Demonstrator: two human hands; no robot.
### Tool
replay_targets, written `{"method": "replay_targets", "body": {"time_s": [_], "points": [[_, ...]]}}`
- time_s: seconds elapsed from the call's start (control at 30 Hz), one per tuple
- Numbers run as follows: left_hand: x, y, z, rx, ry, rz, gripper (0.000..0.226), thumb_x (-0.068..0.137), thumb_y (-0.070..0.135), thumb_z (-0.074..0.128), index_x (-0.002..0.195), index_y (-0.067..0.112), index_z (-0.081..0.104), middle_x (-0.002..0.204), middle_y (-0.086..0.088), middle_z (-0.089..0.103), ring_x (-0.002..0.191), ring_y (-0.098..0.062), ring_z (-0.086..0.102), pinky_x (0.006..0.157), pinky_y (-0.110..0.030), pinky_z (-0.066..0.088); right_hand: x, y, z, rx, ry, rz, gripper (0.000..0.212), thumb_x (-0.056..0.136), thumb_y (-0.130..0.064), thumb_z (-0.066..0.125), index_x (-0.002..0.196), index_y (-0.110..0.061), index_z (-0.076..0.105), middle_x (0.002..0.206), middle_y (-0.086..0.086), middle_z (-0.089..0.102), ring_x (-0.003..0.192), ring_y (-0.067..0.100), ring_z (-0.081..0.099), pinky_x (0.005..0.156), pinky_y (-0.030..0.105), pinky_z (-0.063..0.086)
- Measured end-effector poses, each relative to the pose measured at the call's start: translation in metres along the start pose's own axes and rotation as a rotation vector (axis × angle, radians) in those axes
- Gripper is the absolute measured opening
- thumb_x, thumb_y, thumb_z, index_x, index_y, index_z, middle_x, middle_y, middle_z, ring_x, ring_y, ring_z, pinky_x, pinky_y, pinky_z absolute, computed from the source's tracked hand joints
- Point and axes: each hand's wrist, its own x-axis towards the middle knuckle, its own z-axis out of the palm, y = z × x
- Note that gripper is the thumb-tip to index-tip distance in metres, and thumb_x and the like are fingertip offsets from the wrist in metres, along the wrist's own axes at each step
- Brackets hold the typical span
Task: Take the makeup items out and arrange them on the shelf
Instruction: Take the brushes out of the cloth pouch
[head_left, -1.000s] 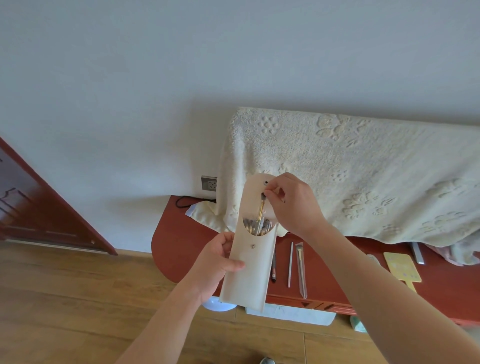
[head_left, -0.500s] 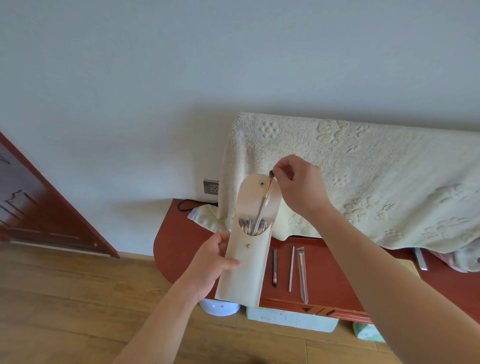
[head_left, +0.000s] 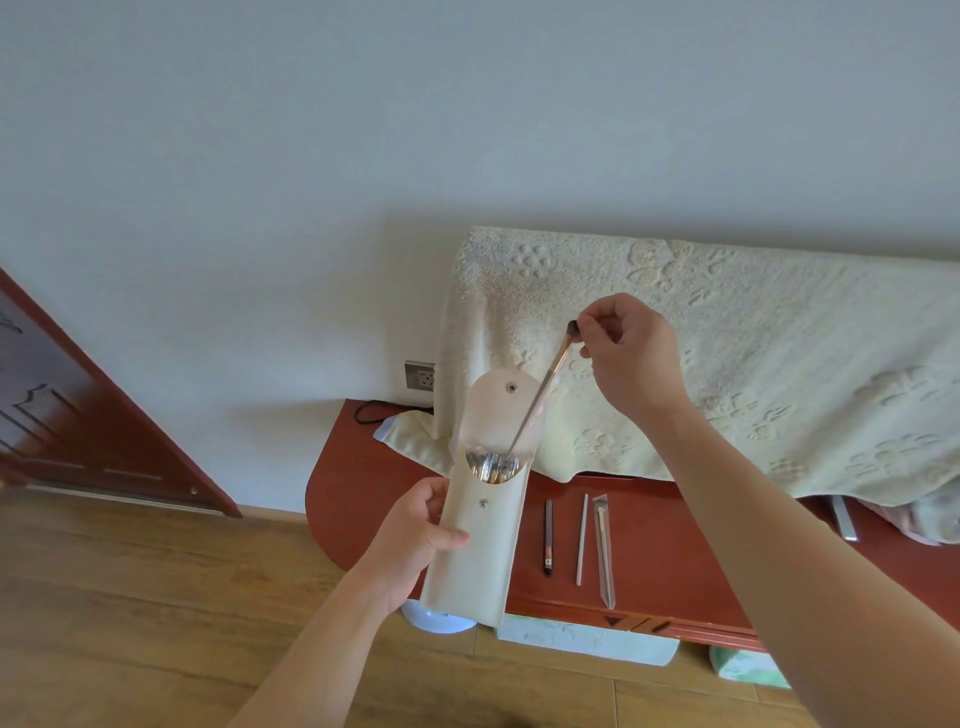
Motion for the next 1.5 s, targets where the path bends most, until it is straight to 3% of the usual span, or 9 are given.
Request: {"method": "replay_targets", "body": {"time_s": [0.23,0.5,0.63,0.7,0.87,0.97,1.07,1.27,1.5], "points": [[0.007,-0.009,0.001,-0.022,0.044,-0.047,0.050,0.075,-0.015,0.063,0.117,0.011,0.060,0.107,-0.010,0.074,0.103,-0.031,0.069,0.100,-0.056,0.049,-0.001,0.020,-0.019,-0.002,0.015,0.038,0.013,0.096,-0.010,0.055,0.088,-0.017,0.063,0.079,-0.010,0.072,0.068,0.016,0.066,0.060,0.032,0.054],[0.017,0.000,0.019,-0.067,0.022,-0.041,0.052,0.078,-0.016,0.062,0.122,0.011,0.058,0.110,-0.009,0.073,0.104,-0.028,0.070,0.097,-0.051,0.052,-0.015,0.068,-0.035,-0.057,-0.058,0.112,0.013,0.095,-0.013,0.057,0.086,-0.020,0.063,0.079,-0.010,0.071,0.067,0.009,0.064,0.058,0.022,0.051],[0.027,0.007,0.039,-0.107,0.005,-0.035,0.055,0.076,-0.020,0.062,0.123,0.008,0.057,0.113,-0.012,0.072,0.108,-0.032,0.068,0.097,-0.053,0.052,-0.024,0.099,-0.038,-0.093,-0.108,0.155,0.013,0.094,-0.017,0.057,0.085,-0.024,0.062,0.077,-0.015,0.072,0.068,0.022,0.066,0.063,0.036,0.055],[0.032,0.010,0.049,-0.130,0.002,-0.030,0.057,0.076,-0.022,0.061,0.124,0.007,0.056,0.114,-0.014,0.072,0.108,-0.033,0.068,0.096,-0.052,0.052,-0.027,0.115,-0.039,-0.113,-0.131,0.164,0.013,0.094,-0.018,0.058,0.084,-0.026,0.061,0.077,-0.016,0.072,0.067,0.019,0.066,0.065,0.040,0.056],[0.044,0.014,0.073,-0.164,0.008,-0.011,0.057,0.076,-0.023,0.060,0.125,0.007,0.056,0.115,-0.016,0.071,0.109,-0.035,0.068,0.096,-0.052,0.052,-0.034,0.165,-0.045,-0.158,-0.223,0.209,0.011,0.094,-0.015,0.057,0.086,-0.020,0.062,0.077,-0.013,0.071,0.062,0.002,0.061,0.056,0.022,0.048],[0.048,0.014,0.084,-0.178,0.013,-0.007,0.060,0.071,-0.017,0.065,0.124,0.008,0.056,0.114,-0.015,0.072,0.108,-0.035,0.068,0.093,-0.050,0.052,-0.040,0.202,-0.044,-0.191,-0.290,0.280,0.011,0.094,-0.014,0.057,0.086,-0.019,0.062,0.073,-0.011,0.069,0.060,0.014,0.061,0.053,0.027,0.048],[0.052,0.014,0.094,-0.188,0.012,-0.009,0.065,0.063,-0.008,0.067,0.124,0.009,0.056,0.115,-0.015,0.071,0.109,-0.035,0.067,0.096,-0.051,0.051,-0.047,0.237,-0.041,-0.224,-0.340,0.358,0.012,0.094,-0.016,0.057,0.084,-0.020,0.061,0.075,-0.006,0.068,0.058,0.016,0.058,0.047,0.020,0.041],[0.066,0.013,0.106,-0.188,0.030,-0.010,0.065,0.063,-0.008,0.067,0.125,0.008,0.056,0.115,-0.015,0.071,0.109,-0.036,0.067,0.096,-0.051,0.051,-0.052,0.285,-0.028,-0.256,-0.433,0.480,0.012,0.096,-0.019,0.053,0.089,-0.022,0.062,0.085,-0.004,0.067,0.068,0.011,0.061,0.054,0.021,0.043],[0.086,0.003,0.117,-0.180,0.037,-0.018,0.057,0.074,-0.017,0.064,0.125,0.008,0.056,0.116,-0.016,0.070,0.108,-0.035,0.068,0.093,-0.050,0.052,-0.052,0.325,-0.014,-0.308,-0.480,0.493,0.011,0.096,-0.019,0.052,0.090,-0.023,0.061,0.087,-0.007,0.064,0.080,0.009,0.059,0.060,0.020,0.042]]}}
